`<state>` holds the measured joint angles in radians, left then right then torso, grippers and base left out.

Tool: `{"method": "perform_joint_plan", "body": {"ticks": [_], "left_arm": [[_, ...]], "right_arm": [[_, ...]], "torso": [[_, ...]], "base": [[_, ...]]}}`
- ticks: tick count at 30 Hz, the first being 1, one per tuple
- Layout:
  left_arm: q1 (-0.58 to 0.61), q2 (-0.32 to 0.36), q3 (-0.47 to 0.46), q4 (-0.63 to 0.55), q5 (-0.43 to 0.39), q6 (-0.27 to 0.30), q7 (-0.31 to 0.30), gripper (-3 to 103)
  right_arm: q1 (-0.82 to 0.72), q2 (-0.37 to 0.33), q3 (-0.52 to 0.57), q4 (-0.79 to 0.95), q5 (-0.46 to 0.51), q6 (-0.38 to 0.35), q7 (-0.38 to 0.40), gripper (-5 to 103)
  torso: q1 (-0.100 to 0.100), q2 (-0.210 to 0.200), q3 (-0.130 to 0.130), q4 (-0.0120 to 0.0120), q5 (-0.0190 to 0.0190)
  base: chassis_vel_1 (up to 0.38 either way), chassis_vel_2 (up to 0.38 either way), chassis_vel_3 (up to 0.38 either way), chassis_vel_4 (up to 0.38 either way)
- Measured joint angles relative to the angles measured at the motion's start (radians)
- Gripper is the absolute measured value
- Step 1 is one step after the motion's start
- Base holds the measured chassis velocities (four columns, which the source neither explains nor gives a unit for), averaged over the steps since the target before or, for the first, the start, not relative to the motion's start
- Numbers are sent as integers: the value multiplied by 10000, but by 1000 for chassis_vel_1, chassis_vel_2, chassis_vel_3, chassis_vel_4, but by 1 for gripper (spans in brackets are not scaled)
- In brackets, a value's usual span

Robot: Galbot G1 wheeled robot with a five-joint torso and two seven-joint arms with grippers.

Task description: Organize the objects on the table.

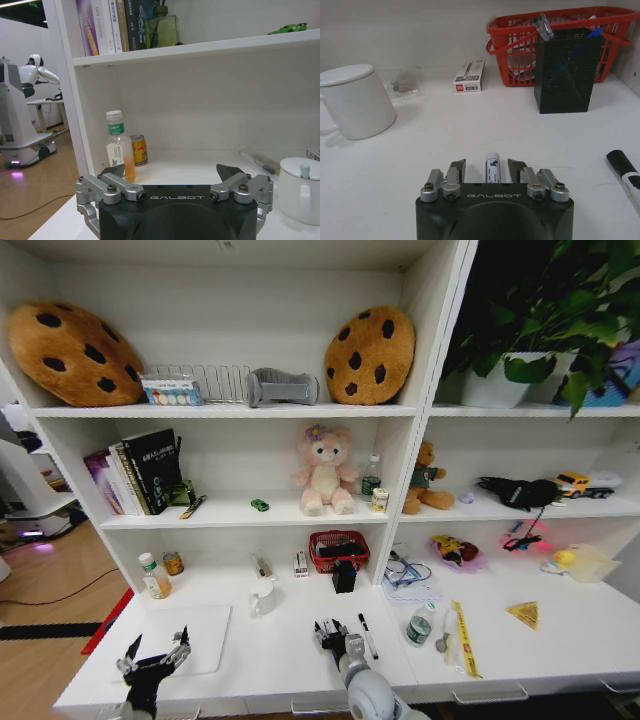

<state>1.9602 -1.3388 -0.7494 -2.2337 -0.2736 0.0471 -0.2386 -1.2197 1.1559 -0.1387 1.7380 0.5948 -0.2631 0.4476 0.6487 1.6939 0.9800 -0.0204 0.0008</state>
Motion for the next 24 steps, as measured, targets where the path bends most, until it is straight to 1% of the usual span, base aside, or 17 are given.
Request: {"method": "perform_joint_plan", "body": {"ticks": [1, 2, 3, 4, 5, 6, 7, 11, 12, 13, 15, 16, 18, 19, 22, 23, 24], "left_arm": [[-3, -11, 9, 5, 3, 0, -1, 100], [-3, -11, 9, 5, 3, 0, -1, 100], [-4, -27, 17, 24, 23, 0, -2, 100], [-4, -27, 17, 24, 23, 0, -2, 100], [-2, -38, 25, 34, 36, 0, -2, 101], [11, -94, 70, 37, 70, -9, -1, 99], [9, -121, 88, 10, 70, -9, 0, 99], [12, -146, 94, 14, 96, -18, 2, 99], [16, -151, 94, 15, 101, -22, 2, 96], [16, -151, 94, 15, 101, -22, 2, 96], [19, -155, 81, 15, 102, -26, 4, 98], [19, -155, 81, 15, 102, -26, 4, 98], [7, -137, 79, 21, 98, -27, 4, 99], [7, -137, 79, 21, 98, -27, 4, 99], [-50, -62, 110, 50, 91, -17, 4, 99], [-50, -62, 110, 50, 91, -17, 4, 99], [-65, -53, 114, 59, 90, -11, 5, 99]], "right_arm": [[-50, -37, -6, 47, 0, -5, 0, 44], [-50, -37, -6, 47, 0, -5, 0, 44], [-93, -64, -5, 78, -5, -7, -1, 39], [-93, -64, -5, 78, -5, -7, -1, 39], [-106, -78, -5, 86, -14, -7, -6, 34], [-86, -104, -3, 77, -18, -7, -70, 18], [-35, -123, -11, 58, -8, -8, -105, 13], [40, -172, 17, 28, -93, 105, -312, 13], [41, -203, 69, 25, -240, 218, -499, 13], [41, -203, 69, 25, -240, 218, -499, 13], [62, -306, 360, 204, -728, 828, -1037, 13], [62, -306, 360, 204, -728, 828, -1037, 13], [78, -515, 800, 416, -1182, 1381, -1630, 13], [78, -515, 800, 416, -1182, 1381, -1630, 13], [163, -847, 1651, 433, -1759, 2378, -2451, 13], [163, -847, 1651, 433, -1759, 2378, -2451, 13], [248, -895, 1969, 216, -2117, 2975, -2869, 13]], "torso": [[0, 0, 0, 0, 0], [0, 0, 0, 0, 0], [0, 0, 0, -1, 0], [0, 0, 0, -1, 0], [0, 0, 0, 0, 1], [0, 0, 1, 0, 1], [0, 0, 1, 1, 2], [0, -1, 3, 1, 3], [0, -3, 4, 2, 4], [0, -3, 4, 2, 4], [1, -4, 4, 1, 4], [1, -4, 4, 1, 4], [1, -3, 3, 2, 4], [1, -3, 3, 2, 4], [0, -4, 3, -1, 2], [0, -4, 3, -1, 2], [0, -3, 3, 0, 2]], "base": [[0, 0, 0, 0], [0, 0, 0, 0], [0, 0, 0, 0], [0, 0, 0, 0], [0, 0, 0, 0], [0, 0, 0, 0], [0, 0, 0, 0], [0, 0, 0, 0], [0, 0, 0, 0], [0, 0, 0, 0], [0, 0, 0, 0], [0, 0, 0, 0], [0, 0, 0, 0], [0, 0, 0, 0], [0, 0, 0, 0], [0, 0, 0, 0], [0, 0, 0, 0]]}}
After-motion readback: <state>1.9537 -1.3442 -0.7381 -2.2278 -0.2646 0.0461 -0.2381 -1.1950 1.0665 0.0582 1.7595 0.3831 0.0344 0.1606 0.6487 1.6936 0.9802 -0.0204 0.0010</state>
